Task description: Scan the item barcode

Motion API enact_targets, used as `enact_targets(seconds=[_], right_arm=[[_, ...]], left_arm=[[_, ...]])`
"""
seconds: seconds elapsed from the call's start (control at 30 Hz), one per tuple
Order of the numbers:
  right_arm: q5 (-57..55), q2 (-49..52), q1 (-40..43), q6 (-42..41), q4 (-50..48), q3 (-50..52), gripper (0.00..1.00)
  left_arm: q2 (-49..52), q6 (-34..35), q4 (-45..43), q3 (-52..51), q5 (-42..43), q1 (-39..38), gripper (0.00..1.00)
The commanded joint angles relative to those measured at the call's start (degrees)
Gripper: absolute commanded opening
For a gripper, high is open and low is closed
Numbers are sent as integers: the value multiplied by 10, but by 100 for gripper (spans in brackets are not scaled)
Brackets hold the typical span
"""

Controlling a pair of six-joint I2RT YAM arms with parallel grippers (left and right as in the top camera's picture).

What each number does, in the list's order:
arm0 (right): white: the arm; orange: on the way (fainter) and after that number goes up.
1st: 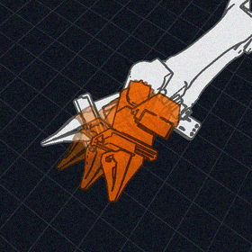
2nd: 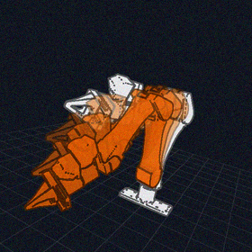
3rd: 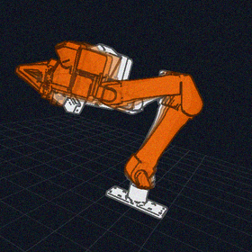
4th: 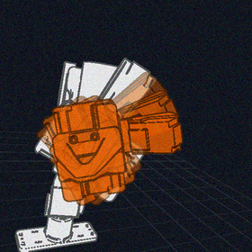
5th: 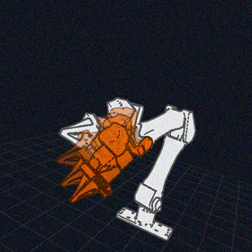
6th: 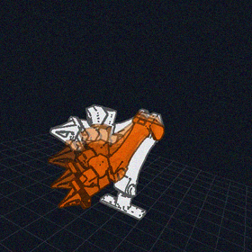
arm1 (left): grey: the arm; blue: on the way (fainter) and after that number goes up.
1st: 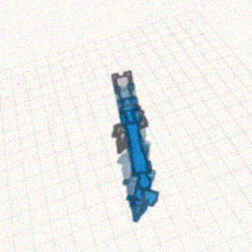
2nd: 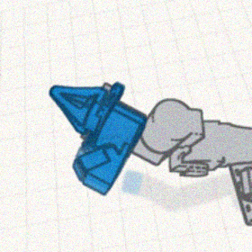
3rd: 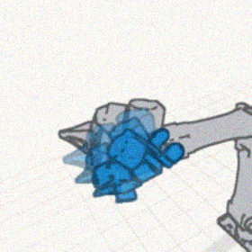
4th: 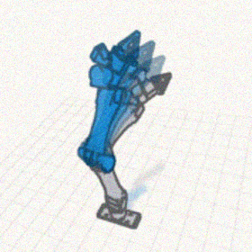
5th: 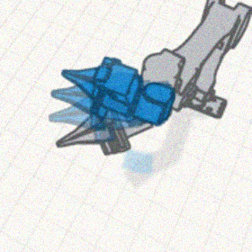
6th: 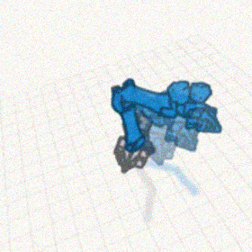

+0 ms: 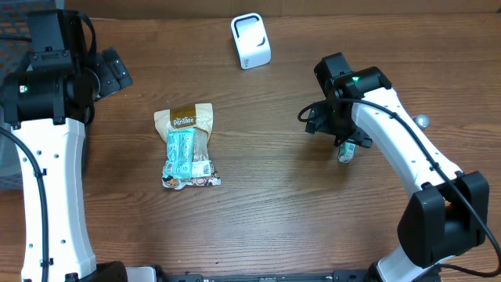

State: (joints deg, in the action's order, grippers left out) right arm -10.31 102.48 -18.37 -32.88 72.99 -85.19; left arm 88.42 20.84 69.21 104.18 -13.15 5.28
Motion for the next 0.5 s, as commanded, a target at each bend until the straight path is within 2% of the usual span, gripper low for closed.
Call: enact_targets(seconds=[0.0,0.47], right_arm=[[1,-14,0,-5,3,-5,100],[0,-14,1,-5,28,6,100]], left_arm=[[1,2,-1,1,-8,0,100],[1,2,-1,1,-8,0,100]])
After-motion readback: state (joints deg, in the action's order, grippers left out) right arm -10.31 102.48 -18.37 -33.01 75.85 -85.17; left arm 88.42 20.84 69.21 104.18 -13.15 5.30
